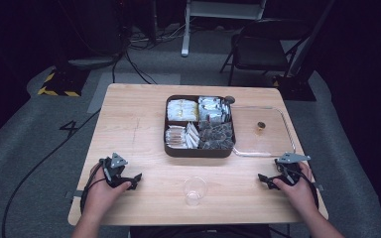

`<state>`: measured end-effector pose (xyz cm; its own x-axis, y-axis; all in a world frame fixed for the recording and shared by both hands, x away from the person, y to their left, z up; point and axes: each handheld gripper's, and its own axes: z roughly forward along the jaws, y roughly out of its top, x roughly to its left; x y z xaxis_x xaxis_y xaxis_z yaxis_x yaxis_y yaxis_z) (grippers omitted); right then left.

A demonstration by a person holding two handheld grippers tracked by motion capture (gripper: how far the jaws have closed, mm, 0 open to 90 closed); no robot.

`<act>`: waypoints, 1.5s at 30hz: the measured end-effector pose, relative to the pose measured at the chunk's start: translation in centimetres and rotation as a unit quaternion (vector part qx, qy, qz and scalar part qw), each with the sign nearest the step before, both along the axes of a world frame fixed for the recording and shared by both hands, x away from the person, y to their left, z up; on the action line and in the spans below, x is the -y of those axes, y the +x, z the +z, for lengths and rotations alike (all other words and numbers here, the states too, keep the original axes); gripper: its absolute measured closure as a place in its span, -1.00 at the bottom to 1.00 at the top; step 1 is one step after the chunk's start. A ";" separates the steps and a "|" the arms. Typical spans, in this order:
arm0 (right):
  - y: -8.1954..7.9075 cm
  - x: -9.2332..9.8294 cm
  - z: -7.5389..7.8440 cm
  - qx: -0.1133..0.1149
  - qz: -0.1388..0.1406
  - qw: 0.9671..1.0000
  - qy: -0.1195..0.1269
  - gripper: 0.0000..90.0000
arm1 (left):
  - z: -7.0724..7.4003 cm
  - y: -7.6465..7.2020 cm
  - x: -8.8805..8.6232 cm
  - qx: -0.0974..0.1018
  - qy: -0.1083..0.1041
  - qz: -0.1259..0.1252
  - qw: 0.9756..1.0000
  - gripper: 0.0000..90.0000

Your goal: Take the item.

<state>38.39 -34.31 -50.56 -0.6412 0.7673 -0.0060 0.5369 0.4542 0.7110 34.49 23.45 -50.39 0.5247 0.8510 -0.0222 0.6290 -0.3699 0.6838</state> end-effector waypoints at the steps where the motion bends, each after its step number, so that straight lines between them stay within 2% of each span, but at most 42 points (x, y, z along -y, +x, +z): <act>1: 0.0 0.0 0.0 0.000 0.001 1.000 0.000 -1.00 | 0.1 0.0 -0.1 -0.001 0.002 -0.004 1.000 -0.65; 5: 0.1 0.1 0.0 0.001 0.009 1.000 0.000 -1.00 | 0.3 0.0 0.0 0.000 -0.004 -0.033 0.999 -0.32; 8: 0.2 0.1 0.0 0.000 0.011 1.000 0.000 -1.00 | 0.6 0.1 0.1 -0.013 -0.021 -0.039 0.999 -0.28; 13: 0.2 0.1 0.0 0.000 0.014 1.000 0.000 -1.00 | 1.8 0.4 0.3 -0.008 -0.022 -0.045 0.999 -0.26; 17: 0.2 0.1 0.0 0.000 0.015 1.000 0.001 -0.99 | 3.0 0.9 0.7 -0.011 -0.020 -0.067 0.998 -0.22; 21: 0.2 0.1 0.0 0.003 0.014 1.000 0.001 -0.97 | 4.7 1.5 1.0 0.001 -0.018 -0.085 0.996 -0.20; 23: 0.2 0.2 0.0 0.002 0.013 1.000 0.003 -0.95 | 5.7 2.0 1.2 0.011 -0.025 -0.087 0.996 -0.20; 25: 0.2 0.2 0.0 0.003 0.012 1.000 0.003 -0.92 | 7.2 2.9 1.6 0.024 -0.038 -0.094 0.995 -0.20; 28: 0.1 0.3 0.1 0.005 0.008 1.000 0.005 -0.87 | 8.0 3.6 2.1 0.029 -0.043 -0.096 0.994 -0.20; 32: 0.0 0.5 0.1 0.011 0.002 1.000 0.010 -0.76 | 9.3 5.3 3.4 0.042 -0.040 -0.105 0.993 -0.22; 40: 0.2 0.6 0.1 0.011 0.015 1.000 0.011 -0.75 | 11.6 8.8 6.2 0.057 -0.031 -0.132 0.989 -0.25; 45: 0.2 0.6 0.1 0.012 0.016 1.000 0.011 -0.75 | 12.4 11.1 8.3 0.062 -0.037 -0.139 0.988 -0.26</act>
